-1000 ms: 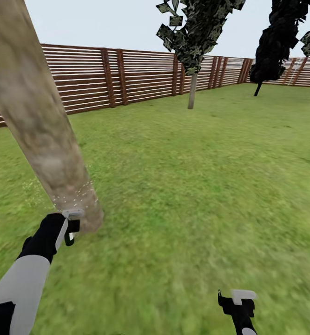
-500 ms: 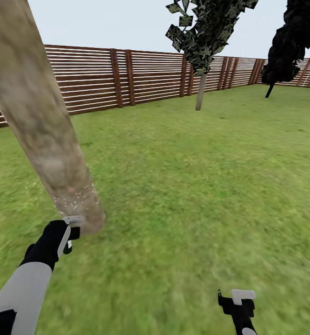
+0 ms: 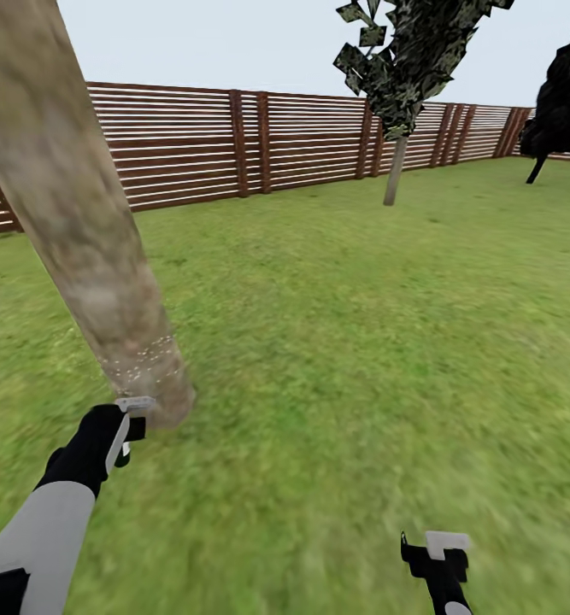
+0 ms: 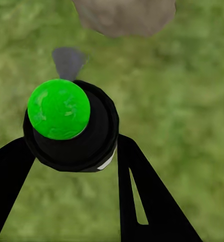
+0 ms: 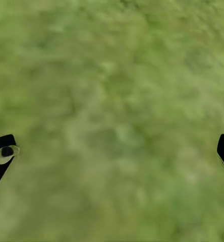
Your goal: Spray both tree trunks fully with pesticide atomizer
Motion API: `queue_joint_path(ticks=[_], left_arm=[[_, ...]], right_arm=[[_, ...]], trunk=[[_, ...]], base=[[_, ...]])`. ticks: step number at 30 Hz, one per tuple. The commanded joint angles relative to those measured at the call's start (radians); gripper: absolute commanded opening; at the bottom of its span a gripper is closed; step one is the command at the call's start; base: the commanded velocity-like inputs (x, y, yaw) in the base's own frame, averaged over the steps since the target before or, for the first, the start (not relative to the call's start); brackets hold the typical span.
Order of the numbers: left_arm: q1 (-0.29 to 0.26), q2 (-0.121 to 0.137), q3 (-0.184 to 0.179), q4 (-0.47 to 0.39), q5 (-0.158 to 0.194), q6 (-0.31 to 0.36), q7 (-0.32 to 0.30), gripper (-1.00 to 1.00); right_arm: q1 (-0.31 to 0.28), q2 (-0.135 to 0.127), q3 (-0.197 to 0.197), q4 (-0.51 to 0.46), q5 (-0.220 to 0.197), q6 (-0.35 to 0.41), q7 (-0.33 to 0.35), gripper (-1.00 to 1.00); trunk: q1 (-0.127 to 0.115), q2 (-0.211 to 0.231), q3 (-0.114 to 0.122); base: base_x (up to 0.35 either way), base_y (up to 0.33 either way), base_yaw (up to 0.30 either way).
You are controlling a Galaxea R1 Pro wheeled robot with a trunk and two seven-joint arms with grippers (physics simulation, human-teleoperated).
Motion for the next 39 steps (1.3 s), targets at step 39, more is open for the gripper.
queue_joint_path(ticks=[39], left_arm=[[0.247,0.155,-0.122,0.046,-0.267,-0.572,-0.828,-1.00]], right_arm=[[0.000,-0.007,0.141,-0.142,0.225,0.042,0.358,1.00]], trunk=[[0.000,0.000,-0.001]], base=[[-0.063,-0.090,0.100]])
